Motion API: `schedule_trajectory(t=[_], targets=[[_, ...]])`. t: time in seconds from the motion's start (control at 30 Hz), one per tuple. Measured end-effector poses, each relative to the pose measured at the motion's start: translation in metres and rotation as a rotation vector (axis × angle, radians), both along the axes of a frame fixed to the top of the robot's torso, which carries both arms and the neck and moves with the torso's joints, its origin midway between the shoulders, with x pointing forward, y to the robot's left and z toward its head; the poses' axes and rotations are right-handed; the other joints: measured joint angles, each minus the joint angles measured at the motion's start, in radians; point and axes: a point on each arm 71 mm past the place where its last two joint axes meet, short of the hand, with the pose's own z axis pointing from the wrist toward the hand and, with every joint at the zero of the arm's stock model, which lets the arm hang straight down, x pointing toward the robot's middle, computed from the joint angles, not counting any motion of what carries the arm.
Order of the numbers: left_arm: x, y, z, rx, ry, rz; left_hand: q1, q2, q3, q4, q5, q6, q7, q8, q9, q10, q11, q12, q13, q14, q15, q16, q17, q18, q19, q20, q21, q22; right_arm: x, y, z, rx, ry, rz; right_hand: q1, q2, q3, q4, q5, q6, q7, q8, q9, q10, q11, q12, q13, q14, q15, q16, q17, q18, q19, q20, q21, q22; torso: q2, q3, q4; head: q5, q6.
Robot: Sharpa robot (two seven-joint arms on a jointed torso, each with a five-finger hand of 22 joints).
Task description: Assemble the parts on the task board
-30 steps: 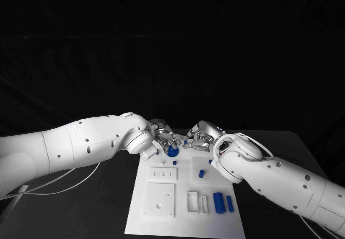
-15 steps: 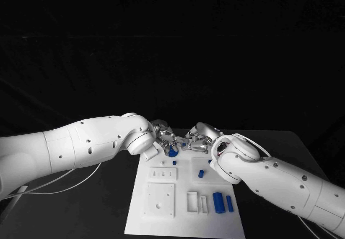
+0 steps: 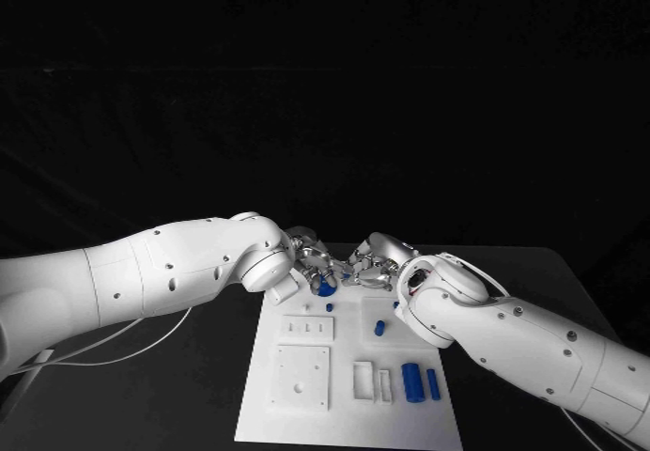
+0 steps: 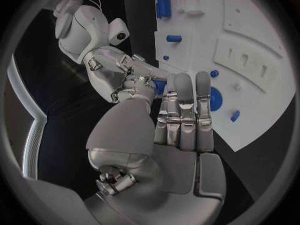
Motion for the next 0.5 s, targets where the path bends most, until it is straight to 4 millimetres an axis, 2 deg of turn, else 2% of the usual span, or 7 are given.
schedule_trajectory(t=[0.2, 0.5], targets=[[0.0, -0.0011, -0.0003, 0.004, 0.003, 0.0, -0.006, 0.01, -0.001, -0.025, 0.007, 0.0, 0.0, -0.001, -0.001, 0.0, 0.0, -0.008, 0.0, -0.002, -0.002, 0.0, 0.0, 0.0, 0.0, 0.0, 0.0, 0.006, 0.0001, 0.0001, -0.0005, -0.002, 0.002, -0.002, 0.0, 0.0, 0.0, 0.0, 0.0, 0.0, 0.0, 0.0, 0.0, 0.0, 0.0, 0.0, 0.0, 0.0, 0.0, 0.0, 0.0, 0.0, 0.0, 0.0, 0.0, 0.0, 0.0, 0.0, 0.0005, -0.001, -0.001], [0.0004, -0.0023, -0.0006, 0.013, 0.009, -0.001, -0.024, 0.006, -0.01, -0.017, 0.007, 0.0, 0.0, -0.001, -0.001, 0.0, 0.0, -0.008, 0.0, -0.003, -0.002, 0.004, 0.0, 0.0, 0.0, 0.0, 0.0, 0.01, -0.0003, 0.0008, -0.0008, -0.003, 0.005, -0.004, 0.005, -0.002, 0.0, 0.0, 0.0, 0.001, -0.001, -0.001, 0.0, 0.0, 0.0, 0.0, 0.0, 0.004, -0.003, 0.0, 0.001, 0.0, 0.0, 0.0, 0.0, 0.0, 0.0, -0.0007, 0.0013, -0.001, -0.001]])
